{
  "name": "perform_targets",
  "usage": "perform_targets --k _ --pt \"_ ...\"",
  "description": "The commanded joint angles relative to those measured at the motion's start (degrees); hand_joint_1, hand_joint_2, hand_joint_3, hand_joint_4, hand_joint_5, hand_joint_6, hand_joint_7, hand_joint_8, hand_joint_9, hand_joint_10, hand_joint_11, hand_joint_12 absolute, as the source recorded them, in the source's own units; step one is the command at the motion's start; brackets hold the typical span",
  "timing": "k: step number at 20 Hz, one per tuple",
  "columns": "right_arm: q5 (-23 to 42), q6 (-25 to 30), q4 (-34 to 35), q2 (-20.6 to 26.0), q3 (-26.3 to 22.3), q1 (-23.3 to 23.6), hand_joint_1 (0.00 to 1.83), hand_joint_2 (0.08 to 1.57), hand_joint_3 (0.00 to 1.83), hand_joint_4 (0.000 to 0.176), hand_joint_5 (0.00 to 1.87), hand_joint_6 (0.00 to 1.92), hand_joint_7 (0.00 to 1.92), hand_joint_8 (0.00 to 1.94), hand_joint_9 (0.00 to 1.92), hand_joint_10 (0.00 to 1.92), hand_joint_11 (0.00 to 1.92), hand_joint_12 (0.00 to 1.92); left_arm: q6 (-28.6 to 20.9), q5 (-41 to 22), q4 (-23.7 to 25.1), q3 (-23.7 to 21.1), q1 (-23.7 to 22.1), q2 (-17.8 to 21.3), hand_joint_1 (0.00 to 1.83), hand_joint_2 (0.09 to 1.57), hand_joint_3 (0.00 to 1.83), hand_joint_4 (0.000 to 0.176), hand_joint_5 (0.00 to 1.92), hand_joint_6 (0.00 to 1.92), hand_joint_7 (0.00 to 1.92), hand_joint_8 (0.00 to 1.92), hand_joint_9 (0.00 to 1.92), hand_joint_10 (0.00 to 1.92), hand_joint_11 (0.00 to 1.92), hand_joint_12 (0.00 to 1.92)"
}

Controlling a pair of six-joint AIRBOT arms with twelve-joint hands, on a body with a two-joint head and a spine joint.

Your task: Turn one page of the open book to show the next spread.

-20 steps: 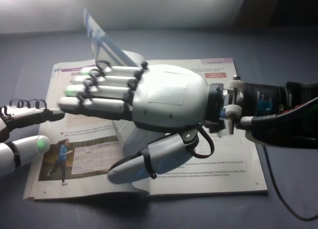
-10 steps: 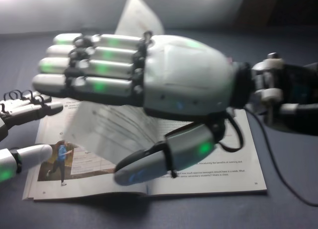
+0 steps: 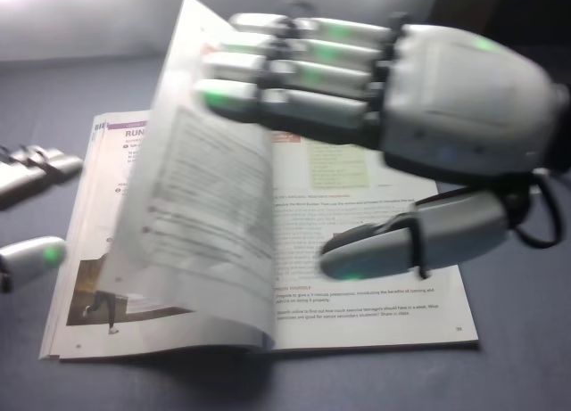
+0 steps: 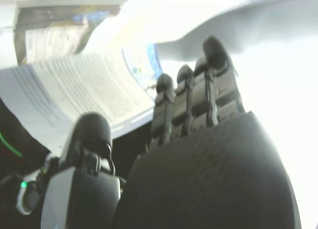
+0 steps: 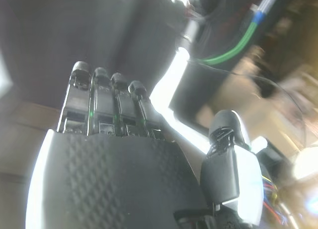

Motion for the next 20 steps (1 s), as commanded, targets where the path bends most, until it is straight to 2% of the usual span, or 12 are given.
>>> perform_targets --k 1,3,5,6,7,8,9,10,11,12,18,20 --pt "3.7 -0.7 3.0 0.8 -1.0 0.2 0.00 1.10 0.00 0.000 0.00 0.00 0.00 0.00 0.00 0.00 0.00 0.00 0.3 -9.0 -1.5 -0.3 0.1 1.0 0.25 1.41 0.01 0.001 0.03 0.00 0.00 0.00 0.00 0.00 0.00 0.02" --pt "0.6 -2.2 4.7 4.0 -2.3 -1.1 0.00 1.16 0.02 0.005 0.00 0.00 0.00 0.00 0.00 0.00 0.00 0.00 1.3 -10.3 -1.4 -1.2 0.2 2.5 0.22 1.34 0.00 0.000 0.00 0.00 0.00 0.00 0.00 0.00 0.00 0.00" --pt "-0.8 -4.8 8.0 6.3 -3.3 -3.3 0.02 1.16 0.01 0.023 0.00 0.00 0.00 0.00 0.00 0.00 0.00 0.00 1.5 -11.6 -0.8 -1.5 0.2 3.1 0.15 1.31 0.00 0.004 0.00 0.00 0.00 0.00 0.00 0.00 0.00 0.00" --pt "-1.2 -5.9 9.7 7.1 -3.7 -4.3 0.00 1.17 0.02 0.009 0.00 0.00 0.00 0.00 0.00 0.00 0.00 0.00 1.5 -12.2 -0.6 -1.6 0.1 3.2 0.09 1.31 0.00 0.000 0.00 0.00 0.00 0.00 0.00 0.00 0.00 0.00" --pt "-1.5 -6.8 11.2 7.8 -3.8 -5.2 0.00 1.17 0.02 0.009 0.00 0.00 0.00 0.00 0.00 0.00 0.00 0.00 1.6 -12.6 -0.2 -1.7 -0.1 3.3 0.09 1.31 0.00 0.000 0.00 0.00 0.00 0.00 0.00 0.00 0.00 0.00" --pt "-1.8 -8.0 13.0 8.4 -4.0 -6.0 0.00 1.16 0.01 0.036 0.00 0.00 0.00 0.00 0.00 0.00 0.00 0.00 1.6 -12.9 0.4 -1.7 -0.4 3.5 0.02 1.30 0.00 0.001 0.00 0.00 0.00 0.00 0.00 0.00 0.00 0.00" --pt "-2.0 -9.2 14.5 8.9 -4.3 -6.8 0.00 1.15 0.00 0.021 0.00 0.00 0.00 0.00 0.00 0.00 0.00 0.00 1.7 -13.0 1.1 -1.7 -1.0 3.5 0.02 1.31 0.00 0.016 0.00 0.00 0.00 0.00 0.00 0.00 0.00 0.00" --pt "-2.1 -11.3 17.0 9.6 -4.7 -7.7 0.00 1.13 0.00 0.000 0.00 0.00 0.00 0.00 0.00 0.00 0.00 0.00 1.9 -12.8 1.8 -1.6 -1.7 3.5 0.04 1.31 0.00 0.017 0.00 0.00 0.00 0.00 0.00 0.00 0.00 0.00" --pt "-2.1 -12.5 18.6 10.0 -4.9 -8.2 0.00 1.13 0.00 0.000 0.00 0.00 0.00 0.00 0.00 0.00 0.00 0.00 2.0 -12.6 2.4 -1.6 -2.3 3.5 0.04 1.31 0.00 0.017 0.00 0.00 0.00 0.00 0.00 0.00 0.00 0.00" --pt "-1.9 -14.7 21.4 10.8 -5.2 -9.1 0.00 1.17 0.01 0.000 0.00 0.00 0.00 0.00 0.00 0.00 0.00 0.00 2.1 -12.1 3.6 -1.3 -3.7 3.3 0.10 1.32 0.00 0.000 0.00 0.00 0.00 0.00 0.00 0.00 0.00 0.00" --pt "4.5 -21.2 32.8 13.9 -7.0 -14.0 0.00 1.21 0.03 0.000 0.00 0.00 0.00 0.00 0.00 0.00 0.00 0.00 2.0 -10.9 6.1 0.3 -8.7 1.2 0.03 1.30 0.00 0.000 0.00 0.00 0.00 0.00 0.00 0.00 0.00 0.00" --pt "8.0 -21.6 35.7 14.4 -7.4 -16.1 0.19 1.29 0.04 0.000 0.00 0.00 0.00 0.00 0.00 0.00 0.00 0.00 1.6 -10.2 7.0 1.1 -10.6 0.3 0.00 1.29 0.00 0.000 0.00 0.00 0.00 0.00 0.00 0.00 0.00 0.00"
